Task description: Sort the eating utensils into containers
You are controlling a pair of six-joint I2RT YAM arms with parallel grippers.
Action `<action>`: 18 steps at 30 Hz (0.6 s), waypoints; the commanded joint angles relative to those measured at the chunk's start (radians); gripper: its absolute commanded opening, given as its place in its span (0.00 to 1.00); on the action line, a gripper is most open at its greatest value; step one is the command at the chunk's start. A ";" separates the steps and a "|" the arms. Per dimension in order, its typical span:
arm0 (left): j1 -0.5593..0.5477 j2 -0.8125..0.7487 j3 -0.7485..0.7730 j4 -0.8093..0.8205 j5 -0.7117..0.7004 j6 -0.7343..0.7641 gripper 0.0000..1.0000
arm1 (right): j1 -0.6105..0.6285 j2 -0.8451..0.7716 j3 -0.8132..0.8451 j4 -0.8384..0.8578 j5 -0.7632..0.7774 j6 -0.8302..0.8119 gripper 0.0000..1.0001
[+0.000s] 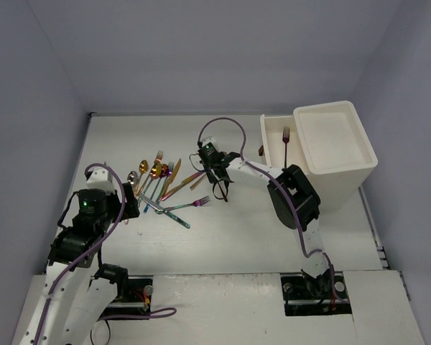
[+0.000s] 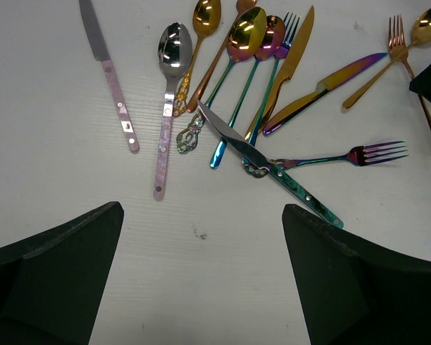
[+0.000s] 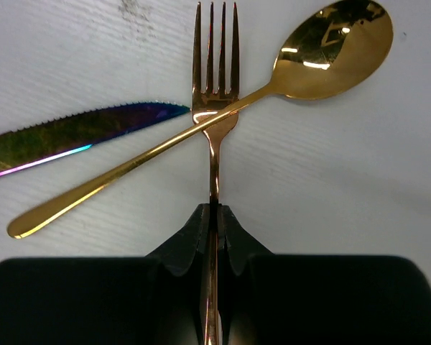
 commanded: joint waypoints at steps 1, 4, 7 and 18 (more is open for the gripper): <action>-0.002 0.013 0.032 0.056 -0.003 0.010 0.91 | 0.020 -0.132 -0.002 -0.059 0.049 -0.028 0.00; 0.000 0.012 0.032 0.057 -0.003 0.010 0.91 | 0.043 -0.132 0.004 -0.076 0.055 -0.038 0.00; -0.002 0.013 0.032 0.056 -0.004 0.010 0.91 | 0.078 -0.119 0.041 -0.084 0.054 -0.046 0.00; -0.001 0.003 0.030 0.054 -0.006 0.008 0.91 | 0.115 -0.097 0.074 -0.231 0.119 -0.108 0.00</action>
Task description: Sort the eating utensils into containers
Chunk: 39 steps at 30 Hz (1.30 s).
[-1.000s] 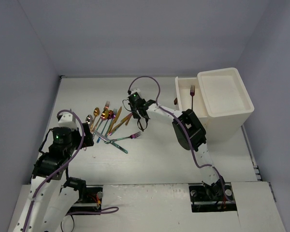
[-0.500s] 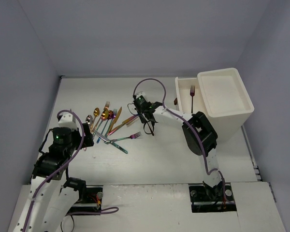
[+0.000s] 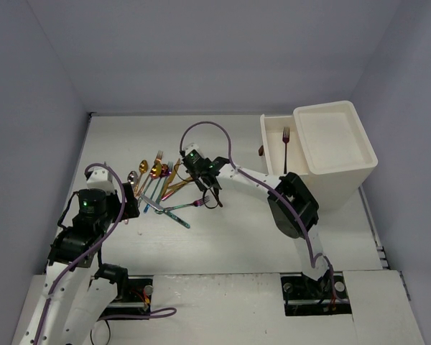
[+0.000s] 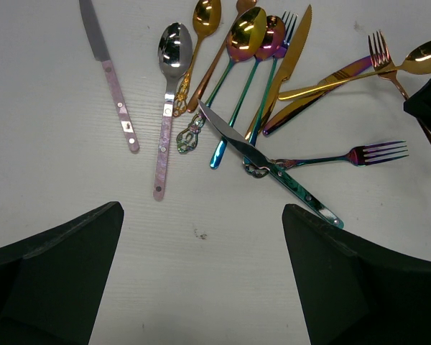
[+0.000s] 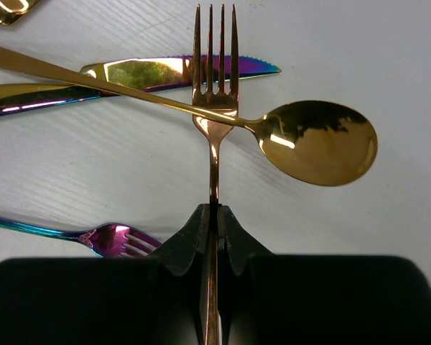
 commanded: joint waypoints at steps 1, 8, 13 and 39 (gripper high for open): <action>-0.001 0.002 0.031 0.054 -0.006 0.008 0.91 | -0.012 -0.050 0.024 -0.094 0.038 -0.047 0.00; 0.000 0.002 0.030 0.054 -0.007 0.008 0.91 | -0.008 -0.073 0.053 -0.165 -0.032 -0.028 0.00; 0.000 -0.006 0.028 0.054 -0.009 0.008 0.91 | -0.021 -0.070 0.048 -0.196 0.215 0.033 0.00; -0.001 -0.003 0.028 0.054 -0.010 0.007 0.91 | -0.036 -0.197 0.129 -0.211 0.341 0.053 0.00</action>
